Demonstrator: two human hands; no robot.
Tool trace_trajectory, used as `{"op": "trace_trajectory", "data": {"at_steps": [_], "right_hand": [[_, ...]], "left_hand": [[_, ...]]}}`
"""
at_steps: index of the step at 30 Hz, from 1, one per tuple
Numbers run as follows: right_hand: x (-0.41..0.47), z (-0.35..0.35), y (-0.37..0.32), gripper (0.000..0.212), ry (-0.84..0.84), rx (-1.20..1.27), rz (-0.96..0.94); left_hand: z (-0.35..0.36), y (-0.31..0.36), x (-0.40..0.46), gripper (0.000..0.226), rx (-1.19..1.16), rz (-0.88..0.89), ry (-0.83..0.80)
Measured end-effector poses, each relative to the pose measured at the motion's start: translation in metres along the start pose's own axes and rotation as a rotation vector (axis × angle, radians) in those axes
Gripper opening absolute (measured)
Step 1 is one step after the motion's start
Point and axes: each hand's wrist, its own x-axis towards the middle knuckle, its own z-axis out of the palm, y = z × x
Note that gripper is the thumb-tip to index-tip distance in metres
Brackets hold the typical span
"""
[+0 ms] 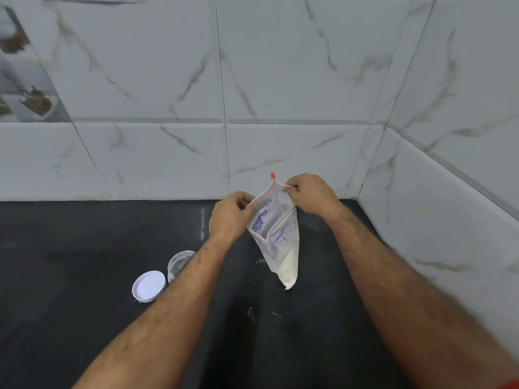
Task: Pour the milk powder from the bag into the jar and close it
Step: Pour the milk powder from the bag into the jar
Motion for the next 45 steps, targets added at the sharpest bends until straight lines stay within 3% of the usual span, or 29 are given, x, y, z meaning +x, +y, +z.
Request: {"op": "trace_trajectory", "data": {"at_steps": [8, 14, 22, 27, 28, 31, 32, 35, 37, 41, 45], "right_hand": [[-0.005, -0.007, 0.005, 0.024, -0.001, -0.086, 0.182], [-0.008, -0.005, -0.003, 0.026, -0.353, 0.264, 0.399], [-0.007, 0.006, -0.008, 0.037, -0.261, 0.654, 0.440], [-0.005, 0.017, -0.010, 0.037, -0.211, 0.689, 0.430], [-0.005, 0.018, -0.010, 0.036, -0.211, 0.685, 0.428], [-0.004, 0.018, -0.010, 0.035, -0.210, 0.676, 0.419], [-0.005, 0.017, -0.010, 0.034, -0.223, 0.667, 0.414], [-0.007, 0.015, -0.014, 0.031, -0.276, 0.601, 0.376], [-0.008, 0.013, -0.014, 0.030, -0.292, 0.543, 0.344], [-0.008, 0.013, -0.013, 0.029, -0.307, 0.461, 0.300], [-0.006, 0.010, -0.012, 0.028, -0.325, 0.461, 0.272]], "left_hand": [[-0.013, -0.023, 0.002, 0.009, 0.199, -0.032, -0.004], [-0.021, -0.024, 0.000, 0.006, 0.086, -0.018, -0.075], [-0.031, -0.024, -0.011, 0.048, -0.001, 0.097, -0.350], [-0.027, -0.024, -0.017, 0.032, -0.066, 0.051, -0.409], [-0.027, -0.024, -0.019, 0.036, -0.039, 0.069, -0.427], [-0.025, -0.026, -0.020, 0.077, 0.133, 0.138, -0.472], [-0.023, -0.027, -0.018, 0.079, 0.176, 0.156, -0.457], [-0.020, -0.032, -0.012, 0.060, 0.316, 0.201, -0.355], [-0.018, -0.031, -0.010, 0.062, 0.342, 0.184, -0.332], [-0.018, -0.029, -0.006, 0.056, 0.345, 0.151, -0.378], [-0.018, -0.028, 0.001, 0.024, 0.260, 0.115, -0.433]]}}
